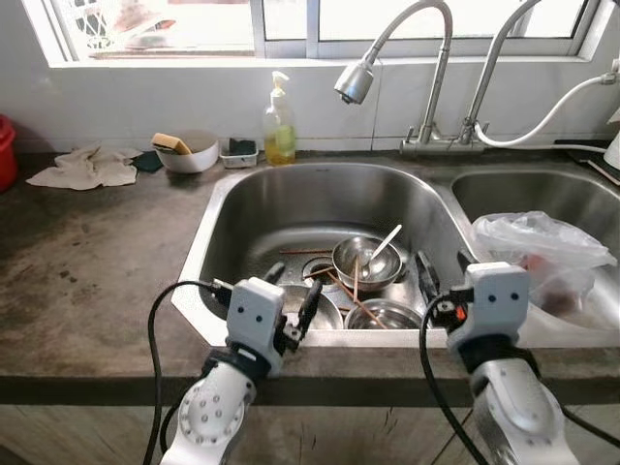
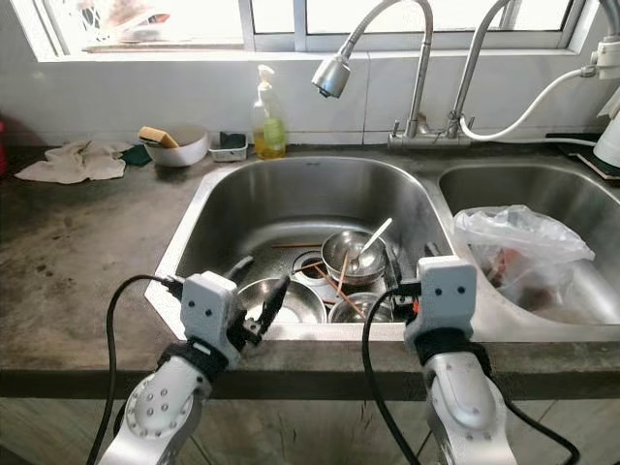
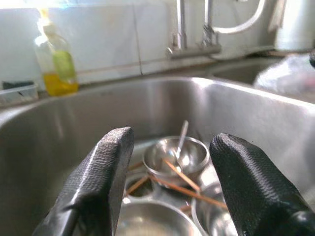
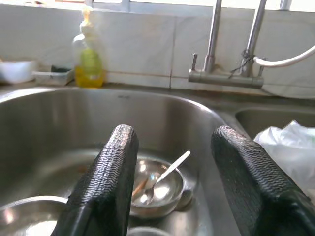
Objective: Kitchen organization
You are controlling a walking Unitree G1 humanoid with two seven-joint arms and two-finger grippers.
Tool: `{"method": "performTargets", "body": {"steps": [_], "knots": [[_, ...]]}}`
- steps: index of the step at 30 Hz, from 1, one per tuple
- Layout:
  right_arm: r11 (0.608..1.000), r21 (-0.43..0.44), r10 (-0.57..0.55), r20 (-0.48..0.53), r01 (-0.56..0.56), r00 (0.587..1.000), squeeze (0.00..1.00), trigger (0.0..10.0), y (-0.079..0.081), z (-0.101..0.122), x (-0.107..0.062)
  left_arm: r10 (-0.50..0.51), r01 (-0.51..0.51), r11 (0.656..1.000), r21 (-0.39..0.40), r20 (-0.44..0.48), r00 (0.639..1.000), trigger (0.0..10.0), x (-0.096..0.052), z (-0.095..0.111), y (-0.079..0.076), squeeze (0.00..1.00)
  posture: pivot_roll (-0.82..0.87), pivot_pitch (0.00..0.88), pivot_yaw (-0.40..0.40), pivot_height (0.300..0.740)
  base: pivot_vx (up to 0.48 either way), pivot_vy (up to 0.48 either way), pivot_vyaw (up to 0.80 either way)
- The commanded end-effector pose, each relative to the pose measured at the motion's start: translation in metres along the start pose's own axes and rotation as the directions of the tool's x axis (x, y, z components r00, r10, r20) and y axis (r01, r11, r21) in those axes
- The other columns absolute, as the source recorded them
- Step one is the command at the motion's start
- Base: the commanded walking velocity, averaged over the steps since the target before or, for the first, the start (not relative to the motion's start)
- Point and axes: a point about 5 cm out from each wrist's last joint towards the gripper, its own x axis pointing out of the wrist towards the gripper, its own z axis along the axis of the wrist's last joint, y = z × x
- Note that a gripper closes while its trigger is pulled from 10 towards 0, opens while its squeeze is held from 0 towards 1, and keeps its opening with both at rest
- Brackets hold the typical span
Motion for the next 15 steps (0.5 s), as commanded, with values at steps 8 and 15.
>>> {"method": "performTargets", "body": {"steps": [8,15], "knots": [[0.999,0.034,0.02,0.048,-0.022,0.999,0.0,10.0,0.012,0.014,0.002,-0.031,0.032,0.999,-0.034,0.023,0.999,10.0,-0.003,0.005,-0.006,0.0,0.02,0.0,-0.035,0.74,0.0,0.06,0.42],[0.999,0.042,0.016,0.058,-0.018,0.998,0.0,10.0,0.013,0.017,0.009,-0.023,0.024,0.999,-0.038,0.029,0.999,10.0,-0.003,0.006,-0.006,0.0,0.02,0.0,-0.038,0.74,0.0,0.274,0.8]]}}
